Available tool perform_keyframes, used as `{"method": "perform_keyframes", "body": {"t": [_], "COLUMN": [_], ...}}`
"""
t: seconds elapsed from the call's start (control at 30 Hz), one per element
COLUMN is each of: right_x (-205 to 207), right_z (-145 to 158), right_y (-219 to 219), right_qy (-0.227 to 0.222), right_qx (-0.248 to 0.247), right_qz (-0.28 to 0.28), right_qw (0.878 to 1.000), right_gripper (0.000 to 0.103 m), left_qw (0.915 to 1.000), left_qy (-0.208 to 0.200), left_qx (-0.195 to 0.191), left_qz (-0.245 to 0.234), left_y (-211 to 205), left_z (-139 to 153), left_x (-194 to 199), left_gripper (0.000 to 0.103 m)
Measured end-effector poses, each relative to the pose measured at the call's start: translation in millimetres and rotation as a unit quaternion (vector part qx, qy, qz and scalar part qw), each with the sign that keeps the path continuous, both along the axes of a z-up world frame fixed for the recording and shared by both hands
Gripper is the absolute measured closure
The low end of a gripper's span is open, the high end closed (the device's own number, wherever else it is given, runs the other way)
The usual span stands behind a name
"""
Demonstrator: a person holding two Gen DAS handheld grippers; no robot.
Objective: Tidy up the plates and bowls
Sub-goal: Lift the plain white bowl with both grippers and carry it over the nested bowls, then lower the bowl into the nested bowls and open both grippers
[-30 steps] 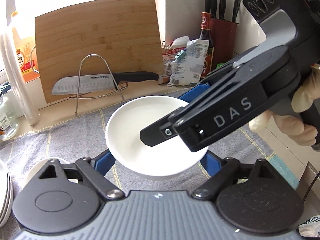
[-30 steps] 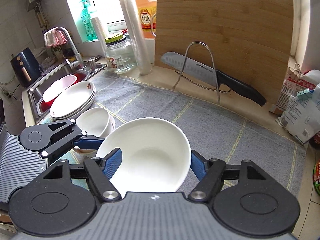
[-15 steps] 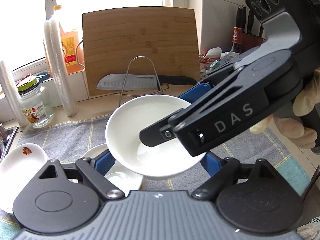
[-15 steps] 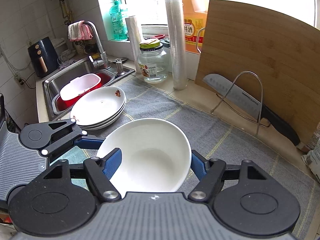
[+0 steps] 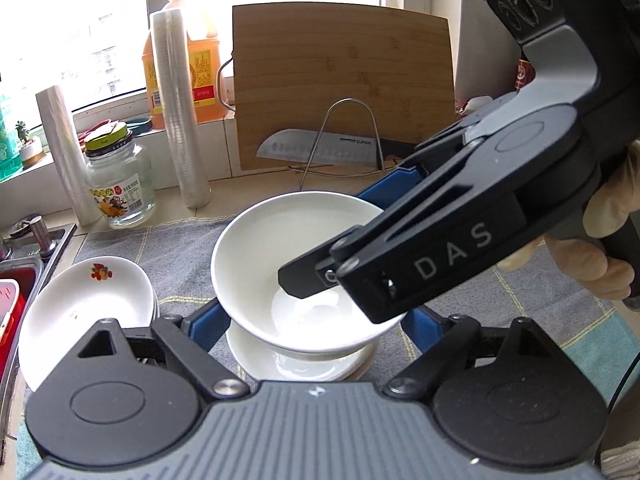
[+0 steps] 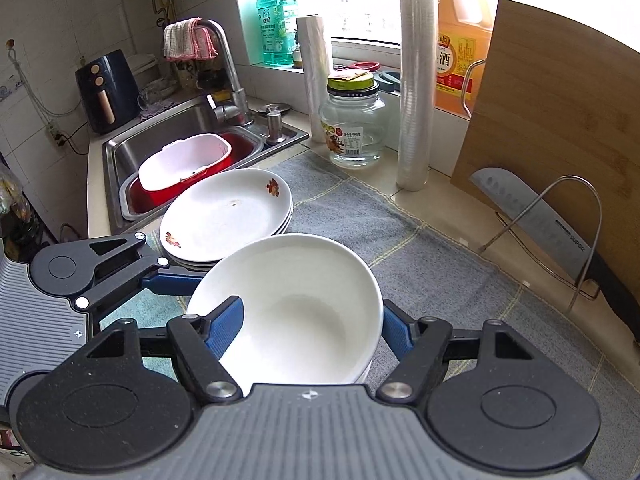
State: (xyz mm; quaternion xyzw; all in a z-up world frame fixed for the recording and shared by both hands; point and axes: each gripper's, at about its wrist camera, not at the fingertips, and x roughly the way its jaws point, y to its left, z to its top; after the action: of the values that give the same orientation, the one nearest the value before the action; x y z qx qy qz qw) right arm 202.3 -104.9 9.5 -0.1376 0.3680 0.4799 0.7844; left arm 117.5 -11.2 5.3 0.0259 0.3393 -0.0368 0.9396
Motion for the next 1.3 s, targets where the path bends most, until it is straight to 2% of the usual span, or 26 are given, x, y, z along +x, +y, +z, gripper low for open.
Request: {"method": "perform_keyframes", "body": {"t": [0.7,1.3], "right_x": [13,7], "right_z": [-30,-36], "right_y": [12,23], "right_qy": [0.032,0.007], "right_qx": [-0.022,-0.04], "right_qz": [-0.007,-0.001], "right_qw": [0.999,0.999], "right_gripper": [0.025,0.024], "left_qw": [0.9997,0.9995], "left_qy": [0.021,0.03], "left_qx": [-0.014,-0.014], "left_qz": [-0.005,-0.001], "left_y": [6,8], "left_z": [-19,-25], "left_x": [12,14], "left_gripper": [0.012,0.012]}}
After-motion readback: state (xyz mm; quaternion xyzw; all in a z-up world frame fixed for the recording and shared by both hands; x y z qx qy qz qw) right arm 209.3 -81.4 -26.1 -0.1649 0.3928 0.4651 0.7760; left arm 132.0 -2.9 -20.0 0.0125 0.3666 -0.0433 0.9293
